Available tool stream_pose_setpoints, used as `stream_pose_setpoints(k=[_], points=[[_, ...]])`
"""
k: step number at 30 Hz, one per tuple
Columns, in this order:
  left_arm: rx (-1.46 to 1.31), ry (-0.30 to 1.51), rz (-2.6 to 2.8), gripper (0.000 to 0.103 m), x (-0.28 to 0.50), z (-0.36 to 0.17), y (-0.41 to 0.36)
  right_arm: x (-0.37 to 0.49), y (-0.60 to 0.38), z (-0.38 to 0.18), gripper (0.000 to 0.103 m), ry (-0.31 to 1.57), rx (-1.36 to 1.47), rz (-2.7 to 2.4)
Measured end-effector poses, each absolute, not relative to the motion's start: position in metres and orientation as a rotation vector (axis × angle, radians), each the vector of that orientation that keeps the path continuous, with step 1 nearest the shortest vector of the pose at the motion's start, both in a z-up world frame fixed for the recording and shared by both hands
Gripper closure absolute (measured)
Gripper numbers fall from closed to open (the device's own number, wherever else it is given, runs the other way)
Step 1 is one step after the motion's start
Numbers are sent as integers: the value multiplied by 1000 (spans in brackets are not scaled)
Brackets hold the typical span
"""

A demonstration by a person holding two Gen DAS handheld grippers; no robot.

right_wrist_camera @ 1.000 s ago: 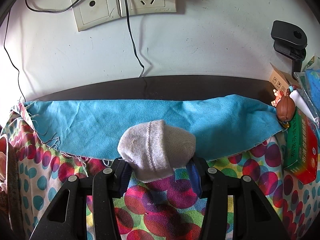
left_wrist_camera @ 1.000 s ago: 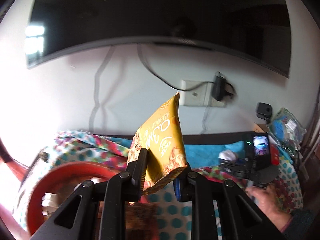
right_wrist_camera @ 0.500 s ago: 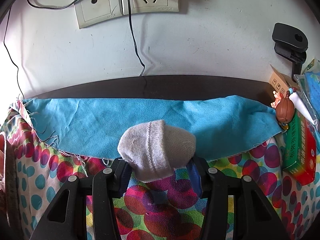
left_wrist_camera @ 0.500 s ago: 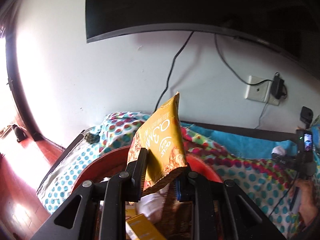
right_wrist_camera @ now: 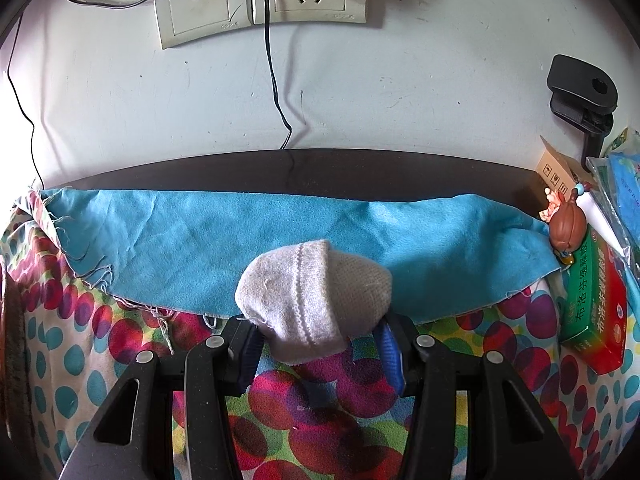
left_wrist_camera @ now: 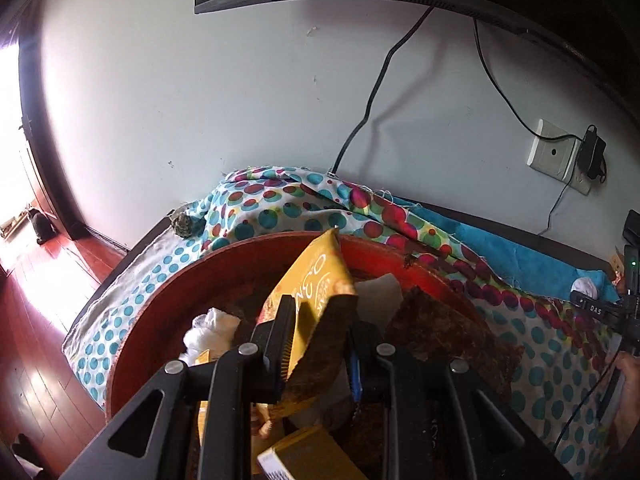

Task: Organize objects
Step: 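Carry the yellow bag into the red tray with the left gripper while the right holds the sock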

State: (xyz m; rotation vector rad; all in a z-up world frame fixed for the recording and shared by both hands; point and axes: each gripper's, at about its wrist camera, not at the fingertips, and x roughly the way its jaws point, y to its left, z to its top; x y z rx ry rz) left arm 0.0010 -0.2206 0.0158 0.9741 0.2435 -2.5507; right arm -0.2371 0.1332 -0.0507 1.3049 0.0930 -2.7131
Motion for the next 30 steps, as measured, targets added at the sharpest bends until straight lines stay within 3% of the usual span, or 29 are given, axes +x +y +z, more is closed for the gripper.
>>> stream_pose_setpoints(k=[3, 4, 7, 19, 30], points=[[950, 234, -2556, 77, 2, 16, -217, -237, 133, -50, 56, 103, 1305, -2713], [945, 227, -2556, 70, 2, 17, -215, -238, 132, -50, 56, 105, 1305, -2713], [931, 223, -2545, 62, 5, 19, -213, -238, 132, -50, 56, 106, 1303, -2710], [785, 545, -2517, 52, 40, 37, -240, -230, 134, -42, 57, 78, 1233, -2730], [698, 731, -2510, 42, 75, 36, -254, -208, 136, -23, 57, 63, 1020, -2786]])
